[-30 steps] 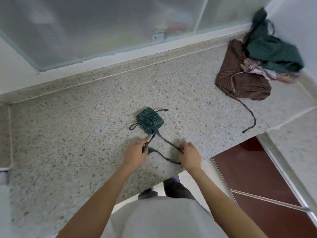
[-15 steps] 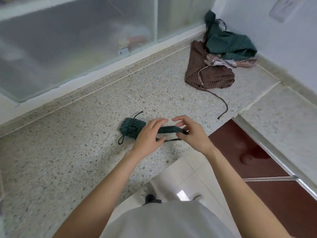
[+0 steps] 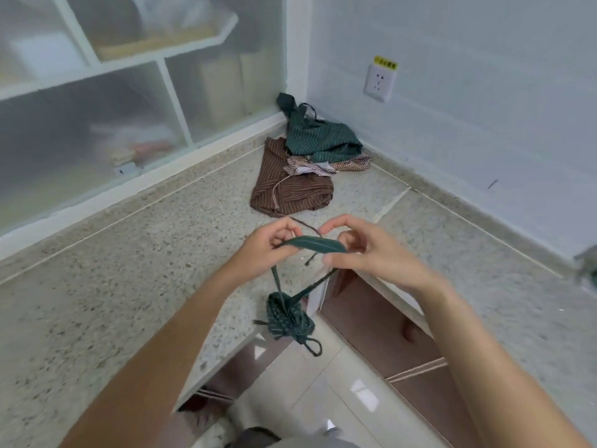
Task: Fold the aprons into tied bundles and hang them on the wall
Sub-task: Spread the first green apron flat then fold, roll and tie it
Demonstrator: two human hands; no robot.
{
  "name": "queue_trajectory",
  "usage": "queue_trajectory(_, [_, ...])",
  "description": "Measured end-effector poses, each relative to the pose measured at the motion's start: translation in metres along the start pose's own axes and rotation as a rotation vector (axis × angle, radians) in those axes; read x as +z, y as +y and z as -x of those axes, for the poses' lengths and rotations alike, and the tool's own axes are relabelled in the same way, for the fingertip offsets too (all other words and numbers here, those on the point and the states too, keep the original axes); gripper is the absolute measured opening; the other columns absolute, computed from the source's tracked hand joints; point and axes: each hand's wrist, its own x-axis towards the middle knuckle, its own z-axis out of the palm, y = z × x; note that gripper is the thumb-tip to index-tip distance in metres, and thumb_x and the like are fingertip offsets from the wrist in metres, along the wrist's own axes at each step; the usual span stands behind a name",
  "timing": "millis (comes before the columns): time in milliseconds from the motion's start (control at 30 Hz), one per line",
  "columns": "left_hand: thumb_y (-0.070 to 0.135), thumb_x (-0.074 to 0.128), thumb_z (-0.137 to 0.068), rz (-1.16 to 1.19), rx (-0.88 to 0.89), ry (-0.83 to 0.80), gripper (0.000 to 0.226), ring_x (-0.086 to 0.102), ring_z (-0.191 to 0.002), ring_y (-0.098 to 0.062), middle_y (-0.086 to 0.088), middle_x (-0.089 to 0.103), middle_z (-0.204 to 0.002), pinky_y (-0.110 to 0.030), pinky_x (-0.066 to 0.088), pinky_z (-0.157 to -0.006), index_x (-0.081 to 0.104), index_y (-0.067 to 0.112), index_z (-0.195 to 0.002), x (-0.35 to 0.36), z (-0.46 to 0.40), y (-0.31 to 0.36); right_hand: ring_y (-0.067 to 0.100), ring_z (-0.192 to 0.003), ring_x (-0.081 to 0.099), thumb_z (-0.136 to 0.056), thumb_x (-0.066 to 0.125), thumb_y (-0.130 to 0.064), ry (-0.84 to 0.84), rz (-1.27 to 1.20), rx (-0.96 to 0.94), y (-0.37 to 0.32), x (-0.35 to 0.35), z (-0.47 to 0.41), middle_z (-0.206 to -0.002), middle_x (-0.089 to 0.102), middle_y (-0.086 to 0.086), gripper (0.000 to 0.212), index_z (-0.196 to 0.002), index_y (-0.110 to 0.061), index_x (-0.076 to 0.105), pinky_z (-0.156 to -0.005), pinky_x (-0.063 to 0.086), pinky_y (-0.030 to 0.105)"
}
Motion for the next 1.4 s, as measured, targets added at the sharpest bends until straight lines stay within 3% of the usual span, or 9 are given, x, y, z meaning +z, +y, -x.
queue_trajectory(200, [0.034,0.069,-0.072,0.218,0.16,-0.127,0.037,0.059,-0.081,-0.013,0.001,0.06,-0.089,-0.023,0.049,-0.078,0.053,0.021,-0.103,0.046,-0.071,0.081,0.012,-0.072,0.047,-0.08,0.068,0.0,0.132,0.069,-0.101,-0.024,-0.104,0.014,-0.079,0.053,0.004,0.04,-0.114,-0.015,0.054,-0.069,0.039,0.025])
queue_trajectory(333, [0.016,0.073,-0.076,0.144,0.305,-0.17,0.035,0.059,-0.093,-0.014,-0.002,0.059,-0.101,-0.026,0.048,-0.089,0.05,0.025,-0.101,0.077,-0.139,0.122,0.018,-0.074,0.046,-0.083,0.066,-0.002,0.252,0.064,-0.082,-0.029,-0.167,0.016,-0.08,0.051,0.01,0.033,-0.111,-0.016,0.056,-0.07,0.037,0.029])
queue_trajectory(500, [-0.001,0.066,-0.081,0.049,0.49,-0.137,0.029,0.064,-0.096,-0.008,0.005,0.062,-0.106,-0.02,0.049,-0.084,0.047,0.021,-0.077,0.1,-0.24,0.16,0.004,-0.07,0.058,-0.085,0.065,-0.006,0.35,0.038,-0.013,-0.035,-0.247,0.006,-0.076,0.068,0.005,0.034,-0.117,-0.014,0.059,-0.067,0.04,0.009])
queue_trajectory(700, [-0.007,0.065,-0.078,-0.076,0.912,0.06,0.029,0.061,-0.088,-0.005,0.007,0.059,-0.105,-0.018,0.047,-0.081,0.064,0.019,-0.064,0.114,-0.354,0.182,0.018,-0.092,0.064,-0.091,0.041,0.006,0.594,-0.03,-0.097,-0.037,-0.323,-0.033,-0.104,0.069,0.013,0.037,-0.114,-0.015,0.061,-0.081,0.049,0.03])
queue_trajectory(800, [-0.001,0.055,-0.086,-0.077,0.889,0.0,0.032,0.057,-0.096,-0.001,0.01,0.057,-0.108,-0.016,0.044,-0.082,0.069,0.028,-0.079,0.119,-0.397,0.2,0.018,-0.089,0.067,-0.089,0.033,0.014,0.703,0.029,-0.183,-0.044,-0.352,-0.052,-0.111,0.068,0.007,0.047,-0.118,-0.012,0.058,-0.077,0.054,0.028])
queue_trajectory(933, [0.029,0.047,-0.089,0.189,0.654,-0.299,0.019,0.058,-0.095,-0.005,0.009,0.06,-0.103,-0.02,0.048,-0.081,0.066,0.031,-0.089,0.121,-0.446,0.238,0.02,-0.093,0.067,-0.087,0.036,0.014,1.033,0.21,-0.287,-0.057,-0.395,-0.085,-0.11,0.067,0.006,0.044,-0.115,-0.013,0.058,-0.076,0.056,0.033])
queue_trajectory(1067, [0.017,0.057,-0.092,0.177,0.691,-0.37,0.006,0.064,-0.077,-0.013,-0.003,0.066,-0.091,-0.026,0.054,-0.076,0.063,0.016,-0.093,0.125,-0.489,0.276,0.008,-0.081,0.066,-0.085,0.059,-0.003,1.423,0.413,-0.309,-0.072,-0.43,-0.112,-0.09,0.069,-0.002,0.024,-0.105,-0.016,0.062,-0.074,0.056,0.029])
queue_trajectory(1233, [0.014,0.052,-0.094,0.267,0.791,-0.239,0.004,0.057,-0.069,-0.003,0.003,0.059,-0.079,-0.019,0.051,-0.064,0.056,0.012,-0.094,0.137,-0.528,0.323,0.006,-0.077,0.065,-0.082,0.061,-0.018,1.709,0.747,-0.307,-0.094,-0.466,-0.13,-0.087,0.067,-0.012,0.026,-0.108,-0.018,0.058,-0.072,0.054,0.034])
queue_trajectory(1400, [0.025,0.058,-0.09,0.168,0.837,-0.034,0.005,0.063,-0.07,-0.009,0.013,0.061,-0.076,-0.038,0.057,-0.07,0.061,0.021,-0.089,0.151,-0.564,0.345,0.01,-0.077,0.061,-0.08,0.055,-0.025,1.752,1.044,-0.147,-0.103,-0.5,-0.135,-0.086,0.065,-0.011,0.032,-0.111,-0.019,0.053,-0.061,0.047,0.032])
